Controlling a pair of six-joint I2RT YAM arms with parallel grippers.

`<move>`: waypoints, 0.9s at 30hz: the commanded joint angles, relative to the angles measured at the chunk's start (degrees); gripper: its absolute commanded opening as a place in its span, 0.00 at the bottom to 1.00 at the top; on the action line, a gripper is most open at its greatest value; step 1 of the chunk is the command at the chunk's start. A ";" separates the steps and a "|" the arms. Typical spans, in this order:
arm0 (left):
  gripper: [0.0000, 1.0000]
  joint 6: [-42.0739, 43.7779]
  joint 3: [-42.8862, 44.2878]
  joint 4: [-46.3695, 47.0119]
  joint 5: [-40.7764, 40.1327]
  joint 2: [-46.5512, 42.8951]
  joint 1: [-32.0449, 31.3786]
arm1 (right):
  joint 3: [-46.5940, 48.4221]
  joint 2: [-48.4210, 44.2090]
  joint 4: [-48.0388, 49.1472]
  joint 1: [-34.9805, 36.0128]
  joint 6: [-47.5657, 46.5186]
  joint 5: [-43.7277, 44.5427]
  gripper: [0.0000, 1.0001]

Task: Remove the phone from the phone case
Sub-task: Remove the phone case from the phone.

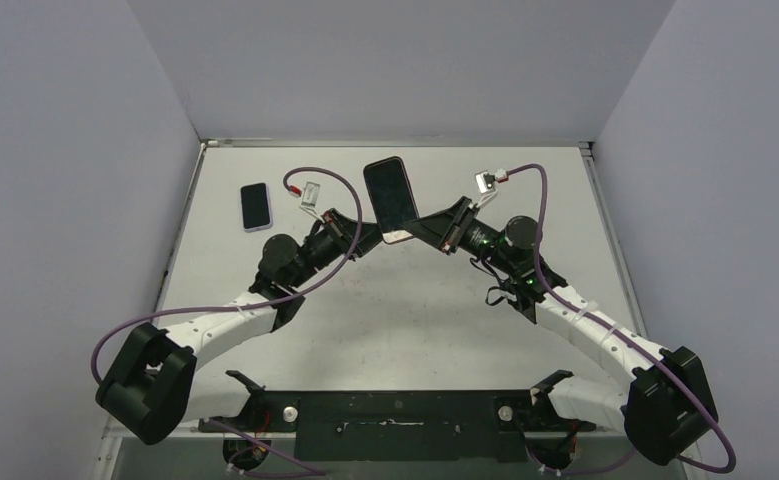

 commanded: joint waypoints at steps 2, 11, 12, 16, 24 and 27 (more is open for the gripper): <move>0.00 1.90 4.28 2.40 -14.03 0.58 1.52 | 1.27 -1.64 -2.04 1.60 -2.53 -8.05 0.00; 0.00 1.47 6.03 5.20 -15.52 3.77 4.00 | 0.57 -1.65 -5.94 1.66 -3.89 -12.12 0.00; 0.00 1.51 6.04 5.29 -15.30 3.96 4.34 | 0.49 -1.64 -6.13 1.65 -3.95 -12.59 0.00; 0.00 2.43 5.60 3.50 -13.23 4.18 5.61 | 0.16 -2.64 -7.56 0.96 -5.37 -13.46 0.00; 0.00 5.99 3.80 -8.56 -7.49 4.10 6.12 | -2.50 -6.41 -12.41 -8.72 -10.46 -12.85 0.00; 0.00 6.57 3.75 -12.34 -4.70 5.92 6.12 | -3.91 -7.08 -14.39 -15.20 -13.96 -13.02 0.00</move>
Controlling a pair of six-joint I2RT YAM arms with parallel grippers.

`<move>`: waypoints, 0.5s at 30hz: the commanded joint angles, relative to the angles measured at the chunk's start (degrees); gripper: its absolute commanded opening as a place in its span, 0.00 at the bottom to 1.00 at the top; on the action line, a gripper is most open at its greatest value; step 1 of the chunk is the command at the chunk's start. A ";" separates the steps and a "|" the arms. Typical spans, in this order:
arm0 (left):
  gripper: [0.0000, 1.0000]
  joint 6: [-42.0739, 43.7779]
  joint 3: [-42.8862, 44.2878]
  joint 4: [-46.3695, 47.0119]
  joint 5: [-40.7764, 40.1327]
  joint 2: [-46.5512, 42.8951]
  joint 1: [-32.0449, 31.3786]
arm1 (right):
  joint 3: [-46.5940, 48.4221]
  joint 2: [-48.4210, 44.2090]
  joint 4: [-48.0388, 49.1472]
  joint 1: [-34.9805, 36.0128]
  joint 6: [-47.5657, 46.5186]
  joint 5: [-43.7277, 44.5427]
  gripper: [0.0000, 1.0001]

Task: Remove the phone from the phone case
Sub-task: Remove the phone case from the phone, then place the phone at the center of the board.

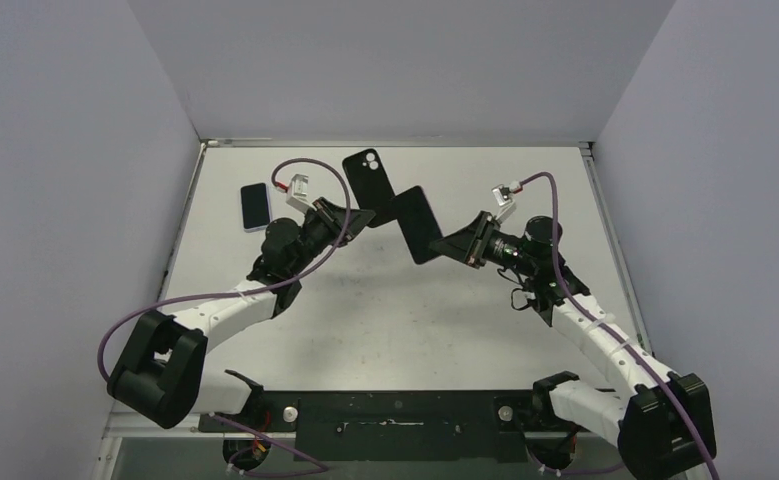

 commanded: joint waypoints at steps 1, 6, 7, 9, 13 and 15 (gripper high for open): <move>0.00 2.33 1.14 -5.11 5.73 2.59 0.35 | -1.42 -2.40 0.26 -8.15 -6.44 -0.43 0.00; 0.00 2.63 3.23 -6.84 11.04 9.30 -0.45 | -4.05 0.18 2.20 -17.17 -10.11 -0.59 0.00; 0.00 2.59 3.80 -6.89 11.82 10.71 -0.67 | -4.20 0.91 2.26 -18.82 -10.86 -0.23 0.00; 0.00 2.42 4.36 -6.70 12.88 12.99 -1.19 | -4.26 2.58 2.34 -21.51 -12.87 1.18 0.00; 0.00 1.98 4.13 -5.29 13.16 15.84 -1.95 | -3.71 7.33 2.43 -24.36 -16.82 5.99 0.00; 0.00 1.78 3.97 -4.98 13.62 16.62 -1.98 | -2.63 11.28 3.87 -24.61 -17.76 6.22 0.00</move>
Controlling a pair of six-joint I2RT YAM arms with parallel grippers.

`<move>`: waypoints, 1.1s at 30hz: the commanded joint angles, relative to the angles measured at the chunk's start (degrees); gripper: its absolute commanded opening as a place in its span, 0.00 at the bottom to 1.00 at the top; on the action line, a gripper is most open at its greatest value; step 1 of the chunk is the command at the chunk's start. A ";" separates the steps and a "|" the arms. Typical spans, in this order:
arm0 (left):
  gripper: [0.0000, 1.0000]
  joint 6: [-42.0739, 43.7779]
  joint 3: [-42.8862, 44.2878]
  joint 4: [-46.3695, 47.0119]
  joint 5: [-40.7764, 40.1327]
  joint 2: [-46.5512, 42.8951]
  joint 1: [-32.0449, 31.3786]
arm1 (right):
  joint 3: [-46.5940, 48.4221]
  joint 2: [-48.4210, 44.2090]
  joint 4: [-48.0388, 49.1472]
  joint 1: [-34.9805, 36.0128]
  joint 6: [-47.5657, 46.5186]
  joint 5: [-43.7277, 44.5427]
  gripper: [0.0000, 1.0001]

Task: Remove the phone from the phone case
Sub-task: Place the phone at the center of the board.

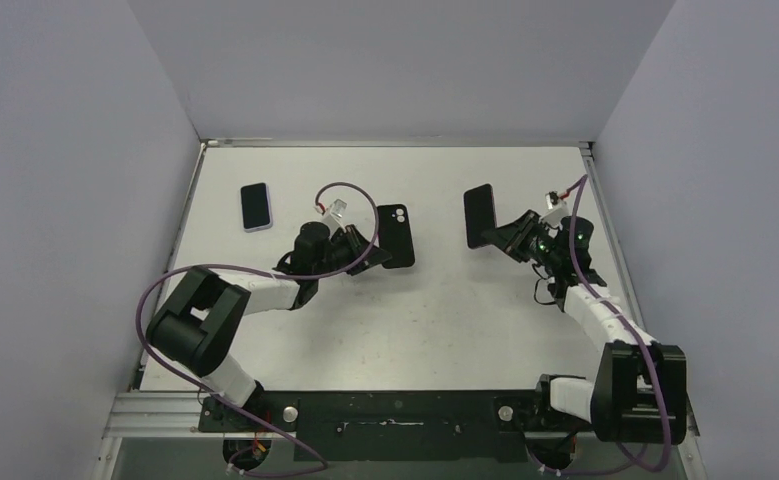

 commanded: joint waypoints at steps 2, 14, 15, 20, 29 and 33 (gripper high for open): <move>0.00 0.29 2.46 3.97 3.15 1.26 -0.36 | 3.34 9.71 7.99 -0.99 -5.34 1.68 0.00; 0.00 -1.95 -0.97 7.02 4.66 0.46 -0.45 | 11.52 35.21 21.35 -0.84 -1.02 -1.59 0.00; 0.00 -1.86 -1.15 6.94 4.39 0.29 -0.45 | 12.03 36.74 22.36 -0.69 -0.23 -1.70 0.00; 0.00 -1.69 -0.85 7.01 4.12 1.30 -0.56 | 14.20 42.33 22.65 -0.19 0.85 -0.53 0.18; 0.00 -1.93 0.99 7.85 4.37 4.69 -1.02 | 14.11 42.56 14.38 -0.28 -3.26 2.57 0.59; 0.00 -2.17 1.33 8.26 4.65 5.39 -1.20 | 13.59 38.23 5.28 -0.67 -8.45 7.68 0.99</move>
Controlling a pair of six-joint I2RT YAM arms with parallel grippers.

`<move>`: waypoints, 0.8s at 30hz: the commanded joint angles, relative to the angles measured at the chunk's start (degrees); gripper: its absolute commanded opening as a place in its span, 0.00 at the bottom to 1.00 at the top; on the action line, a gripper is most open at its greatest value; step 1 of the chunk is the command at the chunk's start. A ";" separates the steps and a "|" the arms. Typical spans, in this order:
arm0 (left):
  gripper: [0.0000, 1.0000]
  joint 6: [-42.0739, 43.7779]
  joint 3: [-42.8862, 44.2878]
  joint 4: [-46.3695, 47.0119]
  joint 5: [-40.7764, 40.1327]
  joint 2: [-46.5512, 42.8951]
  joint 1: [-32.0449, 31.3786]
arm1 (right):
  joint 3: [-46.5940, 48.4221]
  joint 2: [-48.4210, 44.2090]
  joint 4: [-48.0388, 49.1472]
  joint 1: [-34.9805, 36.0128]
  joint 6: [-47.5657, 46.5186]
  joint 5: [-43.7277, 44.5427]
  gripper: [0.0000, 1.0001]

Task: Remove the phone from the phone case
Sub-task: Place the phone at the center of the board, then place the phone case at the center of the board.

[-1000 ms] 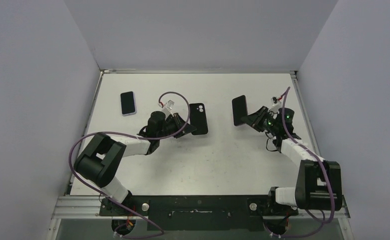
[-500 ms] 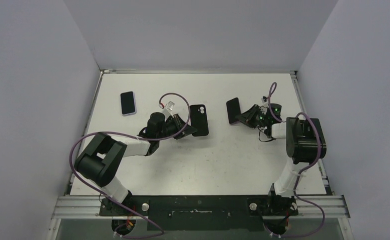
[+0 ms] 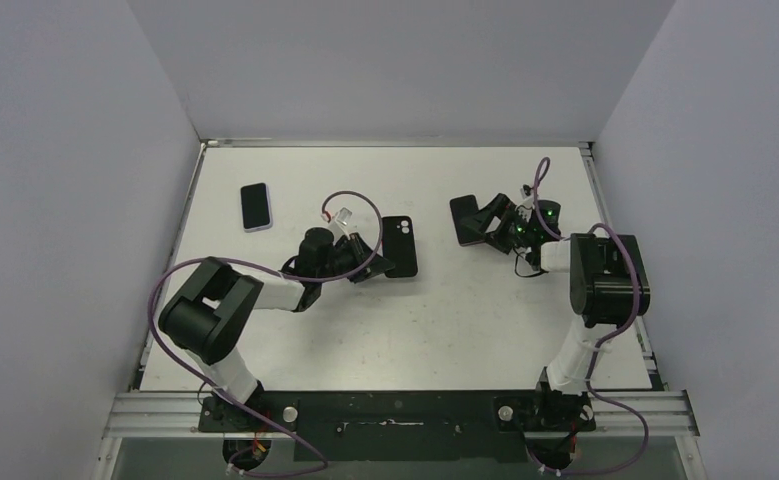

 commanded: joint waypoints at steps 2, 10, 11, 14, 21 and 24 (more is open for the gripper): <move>0.00 -0.48 2.31 4.59 1.12 0.52 -0.58 | -0.84 -5.94 -14.72 -0.37 -10.18 10.60 1.00; 0.00 -1.96 2.01 6.47 1.59 1.65 -1.87 | -4.01 -14.15 -22.49 1.28 -14.71 10.80 1.00; 0.00 -2.02 2.03 6.59 1.56 1.75 -2.13 | -4.56 -15.48 -23.58 1.60 -15.28 10.88 1.00; 0.00 -2.08 2.28 6.62 1.06 2.41 -2.49 | -7.50 -20.26 -24.41 4.29 -14.97 10.44 1.00; 0.00 -1.36 6.48 6.69 -0.81 8.11 -2.89 | -13.42 -33.35 -26.54 8.30 -13.43 11.33 1.00; 0.00 -1.33 10.11 6.62 -1.09 12.10 -3.32 | -14.91 -38.55 -27.76 9.04 -13.09 12.57 1.00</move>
